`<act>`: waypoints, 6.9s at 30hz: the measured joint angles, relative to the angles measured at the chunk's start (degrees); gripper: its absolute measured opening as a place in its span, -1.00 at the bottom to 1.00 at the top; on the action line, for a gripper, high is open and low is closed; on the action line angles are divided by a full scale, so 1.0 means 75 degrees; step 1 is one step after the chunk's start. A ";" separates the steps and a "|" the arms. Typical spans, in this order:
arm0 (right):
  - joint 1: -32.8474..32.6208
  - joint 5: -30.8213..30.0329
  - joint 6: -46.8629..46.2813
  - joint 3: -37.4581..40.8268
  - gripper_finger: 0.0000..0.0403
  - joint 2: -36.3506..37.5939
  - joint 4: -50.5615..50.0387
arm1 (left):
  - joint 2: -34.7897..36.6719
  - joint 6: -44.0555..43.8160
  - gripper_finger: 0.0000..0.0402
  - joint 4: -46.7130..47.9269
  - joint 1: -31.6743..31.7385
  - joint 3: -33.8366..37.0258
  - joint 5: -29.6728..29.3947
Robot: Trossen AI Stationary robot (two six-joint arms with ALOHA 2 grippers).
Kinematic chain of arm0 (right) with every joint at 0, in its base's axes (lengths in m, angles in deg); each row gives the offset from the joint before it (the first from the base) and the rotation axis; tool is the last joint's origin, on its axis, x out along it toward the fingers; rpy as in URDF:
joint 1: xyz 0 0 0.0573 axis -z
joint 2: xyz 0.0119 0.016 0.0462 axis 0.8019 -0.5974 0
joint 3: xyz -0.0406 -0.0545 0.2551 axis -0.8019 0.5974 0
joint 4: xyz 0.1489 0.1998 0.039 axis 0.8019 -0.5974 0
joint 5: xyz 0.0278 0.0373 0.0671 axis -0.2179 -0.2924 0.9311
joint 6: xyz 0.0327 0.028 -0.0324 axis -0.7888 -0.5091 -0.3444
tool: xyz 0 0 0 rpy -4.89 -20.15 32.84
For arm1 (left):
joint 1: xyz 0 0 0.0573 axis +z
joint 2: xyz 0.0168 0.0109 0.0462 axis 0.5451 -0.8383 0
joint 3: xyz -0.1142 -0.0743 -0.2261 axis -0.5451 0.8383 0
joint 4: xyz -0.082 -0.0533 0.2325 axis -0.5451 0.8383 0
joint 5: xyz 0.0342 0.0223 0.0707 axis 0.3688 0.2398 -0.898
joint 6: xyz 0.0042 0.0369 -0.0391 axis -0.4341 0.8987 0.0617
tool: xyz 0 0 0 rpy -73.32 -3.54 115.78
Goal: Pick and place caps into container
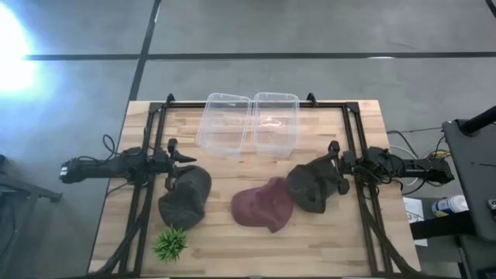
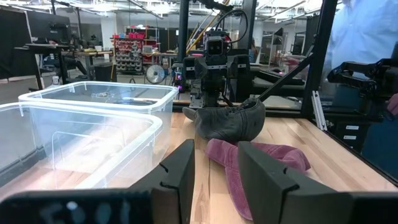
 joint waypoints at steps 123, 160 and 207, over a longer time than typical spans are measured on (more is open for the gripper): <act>0.0501 0.1017 -0.5416 -0.6139 -0.96 -0.6820 0.0228 | -0.0011 0.0000 -0.42 0.0003 0.0002 0.0000 -0.0002; 0.4938 0.3009 -0.3165 -0.8484 -0.96 -1.1265 -0.0347 | -0.0011 0.0000 -0.42 0.0003 -0.0001 0.0000 -0.0001; 0.1615 0.1927 -0.5597 -0.6867 -0.05 -0.9147 -0.4443 | -0.0016 -0.5758 -0.42 -0.1492 -0.0004 0.0000 -0.0107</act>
